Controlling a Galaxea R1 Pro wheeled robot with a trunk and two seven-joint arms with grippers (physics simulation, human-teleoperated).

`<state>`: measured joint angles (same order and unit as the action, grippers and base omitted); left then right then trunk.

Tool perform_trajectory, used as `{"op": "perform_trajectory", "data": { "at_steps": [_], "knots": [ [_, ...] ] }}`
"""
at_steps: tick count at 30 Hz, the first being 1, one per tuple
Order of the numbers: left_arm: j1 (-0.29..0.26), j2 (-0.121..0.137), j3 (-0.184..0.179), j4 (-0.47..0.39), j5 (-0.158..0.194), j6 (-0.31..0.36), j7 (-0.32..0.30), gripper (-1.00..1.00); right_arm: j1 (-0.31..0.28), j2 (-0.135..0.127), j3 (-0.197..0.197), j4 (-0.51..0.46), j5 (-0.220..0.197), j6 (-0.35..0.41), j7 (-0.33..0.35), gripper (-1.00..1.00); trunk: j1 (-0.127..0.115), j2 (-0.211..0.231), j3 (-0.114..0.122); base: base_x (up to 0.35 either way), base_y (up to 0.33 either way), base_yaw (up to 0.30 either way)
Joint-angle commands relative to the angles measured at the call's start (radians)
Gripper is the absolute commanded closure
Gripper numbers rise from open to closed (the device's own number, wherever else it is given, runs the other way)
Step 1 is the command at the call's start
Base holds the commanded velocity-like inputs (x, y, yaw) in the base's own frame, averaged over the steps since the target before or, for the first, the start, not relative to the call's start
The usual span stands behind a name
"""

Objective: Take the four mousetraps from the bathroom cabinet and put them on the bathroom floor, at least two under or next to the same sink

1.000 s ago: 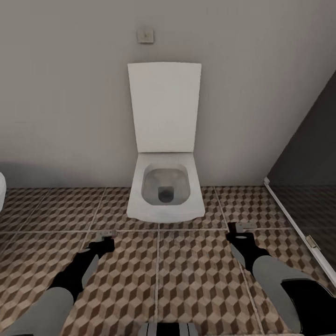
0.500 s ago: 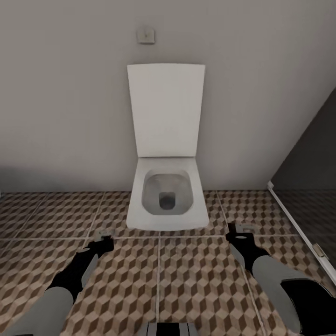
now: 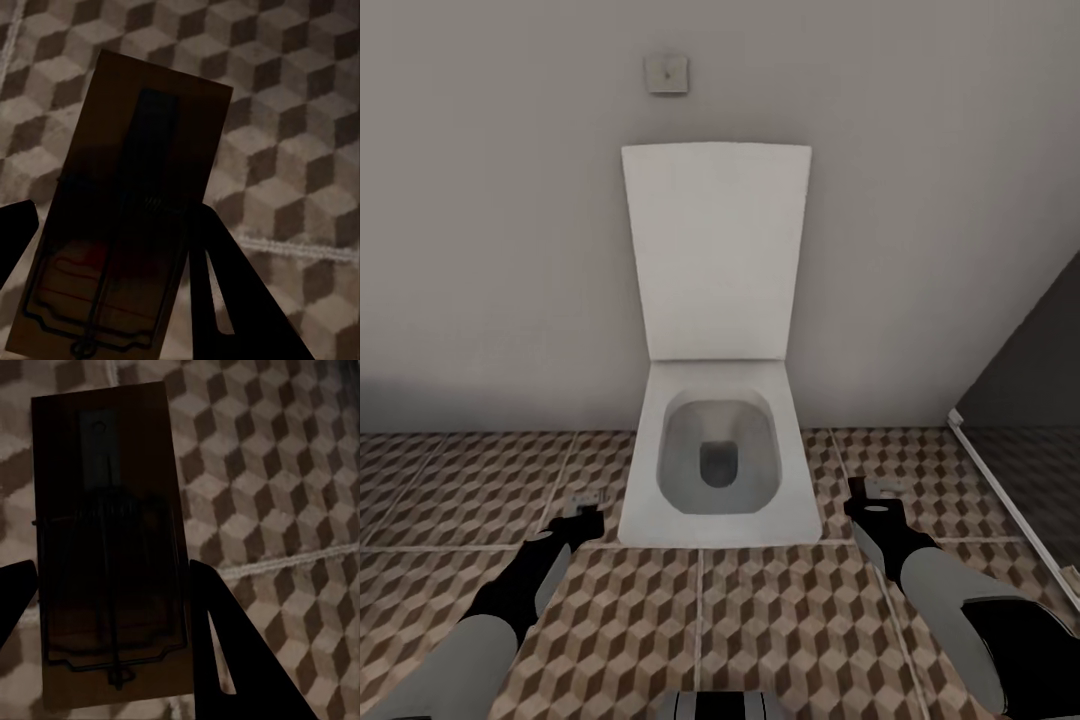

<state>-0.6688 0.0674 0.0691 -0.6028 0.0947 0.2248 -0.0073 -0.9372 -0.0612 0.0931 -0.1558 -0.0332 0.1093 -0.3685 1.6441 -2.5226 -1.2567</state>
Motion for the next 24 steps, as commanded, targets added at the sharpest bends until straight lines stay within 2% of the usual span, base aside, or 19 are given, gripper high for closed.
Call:
{"op": "perform_trajectory", "data": {
  "at_steps": [1, 13, 24],
  "knots": [
    [0.0, 0.0, 0.001, -0.002, 0.01, 0.006, -0.002, 1.0, 0.0, 0.0, 0.008, -0.002, -0.007, 0.007, -0.003, 1.0, 0.0, 0.0, -0.001, 0.086, 0.0, 0.0],
    [0.0, -0.003, 0.001, -0.002, 0.009, 0.004, -0.002, 1.0, 0.0, 0.003, 0.007, -0.002, -0.008, 0.019, -0.011, 1.0, 0.0, 0.0, -0.001, 0.017, 0.0, 0.002],
    [0.0, -0.003, 0.0, -0.001, 0.008, 0.004, -0.003, 1.0, 0.0, 0.002, 0.005, -0.002, -0.008, 0.018, -0.011, 1.0, 0.0, 0.0, -0.001, 0.0, 0.0, 0.07]
  ]
}}
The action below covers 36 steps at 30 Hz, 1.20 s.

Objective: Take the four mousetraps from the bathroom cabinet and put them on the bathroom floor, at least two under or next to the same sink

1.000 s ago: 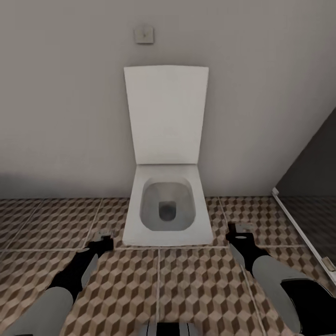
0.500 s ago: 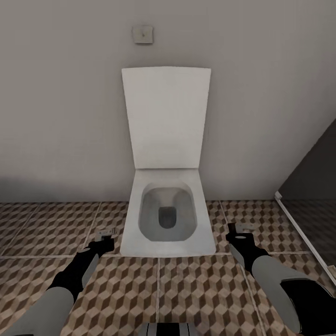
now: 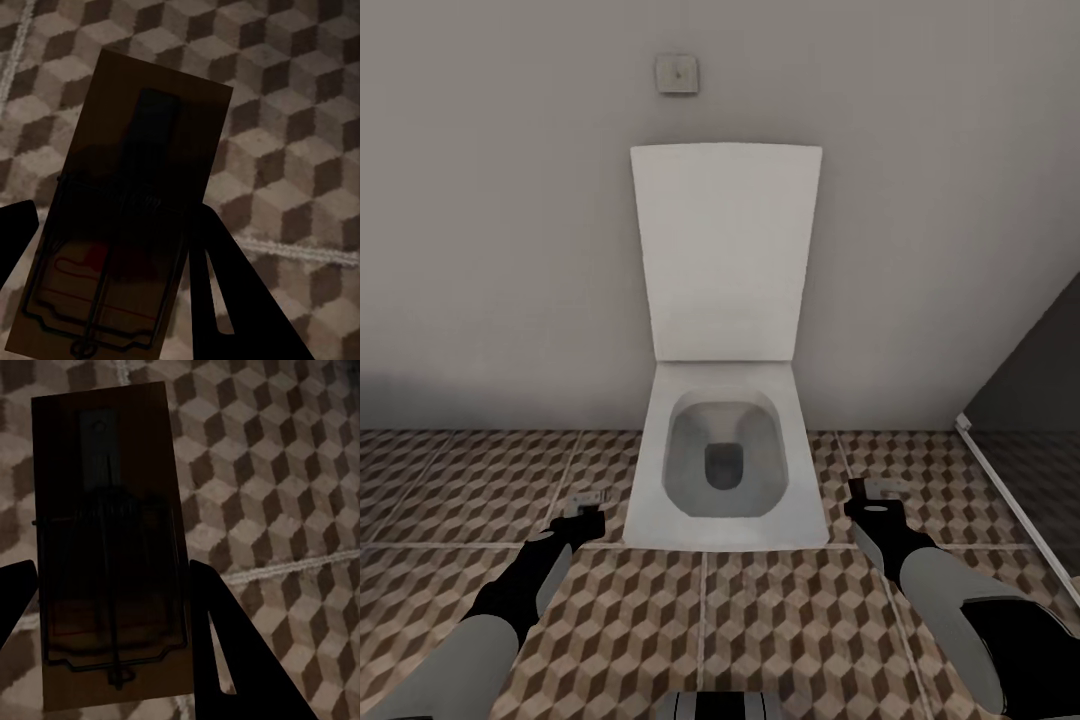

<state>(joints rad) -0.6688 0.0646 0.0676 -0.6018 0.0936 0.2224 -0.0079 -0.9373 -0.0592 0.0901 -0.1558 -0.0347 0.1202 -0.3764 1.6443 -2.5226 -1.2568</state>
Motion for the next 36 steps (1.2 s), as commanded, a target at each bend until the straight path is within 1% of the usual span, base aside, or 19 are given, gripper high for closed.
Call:
{"op": "perform_trajectory", "data": {
  "at_steps": [1, 6, 15, 26, 36],
  "knots": [
    [0.0, 0.0, 0.001, -0.002, 0.009, 0.006, -0.002, 1.0, 0.0, 0.0, 0.008, -0.002, -0.007, 0.007, -0.003, 1.0, 0.0, 0.0, -0.001, 0.0, 0.0, 0.01],
    [0.0, 0.0, 0.0, -0.001, 0.009, 0.006, -0.002, 1.0, 0.0, -0.001, 0.008, -0.002, -0.007, 0.005, -0.003, 1.0, 0.0, 0.0, -0.001, 0.0, -0.013, 0.004],
    [0.0, 0.0, 0.001, 0.001, 0.009, 0.006, -0.003, 1.0, 0.0, -0.002, 0.008, -0.002, -0.007, 0.003, -0.001, 1.0, 0.0, 0.0, -0.001, 0.0, -0.142, 0.0],
    [0.0, 0.0, 0.002, -0.001, 0.009, 0.006, -0.002, 1.0, 0.0, -0.001, 0.008, -0.002, -0.007, 0.003, 0.001, 1.0, 0.0, 0.0, -0.001, 0.004, -0.014, 0.0],
    [0.0, 0.003, 0.003, -0.001, 0.011, 0.006, -0.003, 1.0, 0.0, -0.001, 0.008, -0.002, -0.007, 0.003, 0.003, 1.0, 0.0, 0.0, -0.001, 0.135, 0.0, 0.0]
  ]
}}
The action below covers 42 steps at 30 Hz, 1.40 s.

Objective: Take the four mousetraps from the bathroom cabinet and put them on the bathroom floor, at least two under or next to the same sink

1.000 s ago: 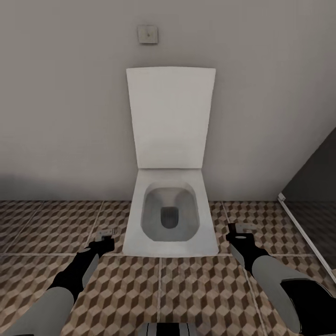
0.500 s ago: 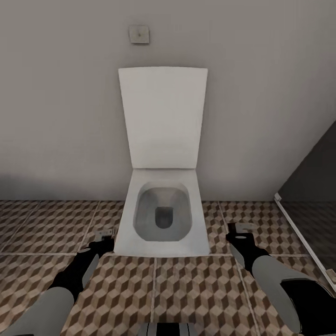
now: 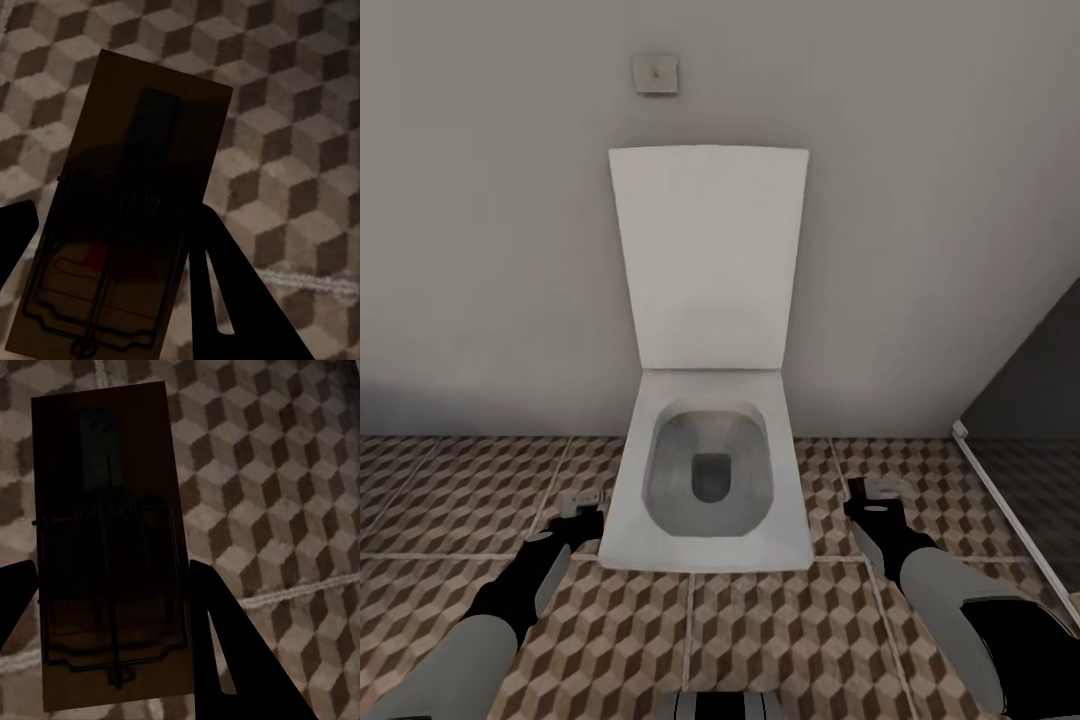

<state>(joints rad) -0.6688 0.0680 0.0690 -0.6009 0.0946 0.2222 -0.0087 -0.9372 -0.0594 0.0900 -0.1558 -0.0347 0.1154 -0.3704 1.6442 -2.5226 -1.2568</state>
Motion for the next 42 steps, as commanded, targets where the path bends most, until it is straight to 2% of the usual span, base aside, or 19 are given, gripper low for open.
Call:
{"op": "perform_trajectory", "data": {
  "at_steps": [1, 11, 28, 42],
  "knots": [
    [0.0, 0.0, 0.002, -0.002, 0.01, 0.006, -0.002, 1.0, 0.0, 0.0, 0.008, -0.002, -0.007, 0.007, -0.002, 1.0, 0.0, 0.0, -0.001, 0.031, 0.0, 0.0],
    [0.0, -0.001, 0.002, -0.001, 0.009, 0.005, -0.002, 1.0, 0.0, 0.0, 0.009, -0.002, -0.007, 0.007, -0.001, 1.0, 0.0, 0.0, -0.001, 0.043, 0.005, 0.0],
    [0.0, -0.001, 0.002, -0.002, 0.008, 0.005, -0.002, 1.0, 0.0, 0.0, 0.009, -0.002, -0.007, 0.007, -0.002, 1.0, 0.0, 0.0, -0.001, 0.284, 0.073, 0.0],
    [0.0, -0.003, -0.002, 0.006, 0.008, -0.035, -0.002, 1.0, 0.0, -0.001, 0.008, -0.002, -0.007, 0.008, -0.006, 1.0, 0.0, 0.0, -0.001, 0.035, 0.004, 0.0]
  ]
}}
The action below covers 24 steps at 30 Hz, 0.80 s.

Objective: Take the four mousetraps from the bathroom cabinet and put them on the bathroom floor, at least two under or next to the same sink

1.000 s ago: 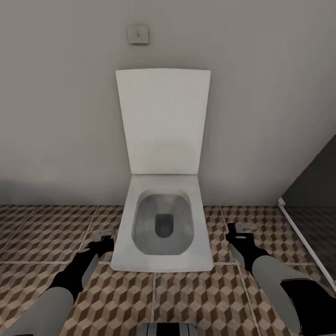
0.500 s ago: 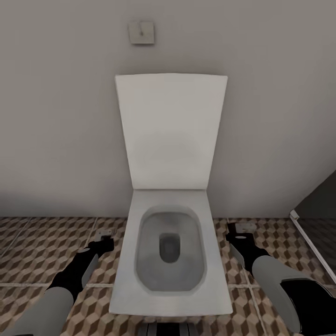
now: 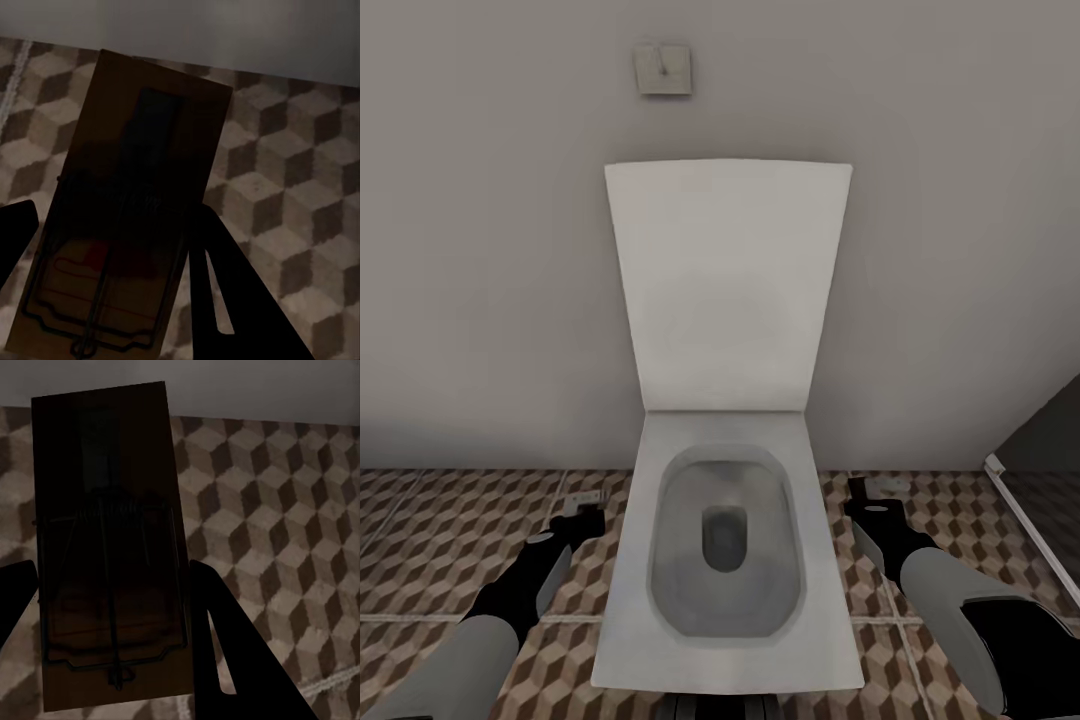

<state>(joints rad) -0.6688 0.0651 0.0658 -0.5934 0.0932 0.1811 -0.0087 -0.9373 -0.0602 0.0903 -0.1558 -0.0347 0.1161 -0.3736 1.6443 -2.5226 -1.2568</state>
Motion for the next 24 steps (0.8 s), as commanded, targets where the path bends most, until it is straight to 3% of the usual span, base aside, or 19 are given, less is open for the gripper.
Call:
{"op": "perform_trajectory", "data": {
  "at_steps": [1, 11, 24],
  "knots": [
    [0.0, 0.0, 0.0, 0.0, 0.01, 0.005, -0.002, 1.0, 0.0, 0.0, 0.008, -0.002, -0.007, 0.007, -0.003, 1.0, 0.0, 0.0, -0.001, 0.002, 0.0, 0.0],
    [0.0, 0.003, -0.001, 0.017, 0.015, 0.007, -0.002, 1.0, 0.001, 0.0, 0.009, 0.008, -0.002, 0.008, -0.01, 1.0, 0.0, 0.0, -0.001, 0.0, 0.0, 0.0],
    [0.0, 0.029, -0.001, 0.097, 0.015, 0.002, -0.003, 1.0, 0.003, -0.007, 0.008, 0.169, -0.006, -0.046, 0.001, 1.0, 0.0, 0.0, -0.001, 0.0, 0.0, 0.0]
  ]
}}
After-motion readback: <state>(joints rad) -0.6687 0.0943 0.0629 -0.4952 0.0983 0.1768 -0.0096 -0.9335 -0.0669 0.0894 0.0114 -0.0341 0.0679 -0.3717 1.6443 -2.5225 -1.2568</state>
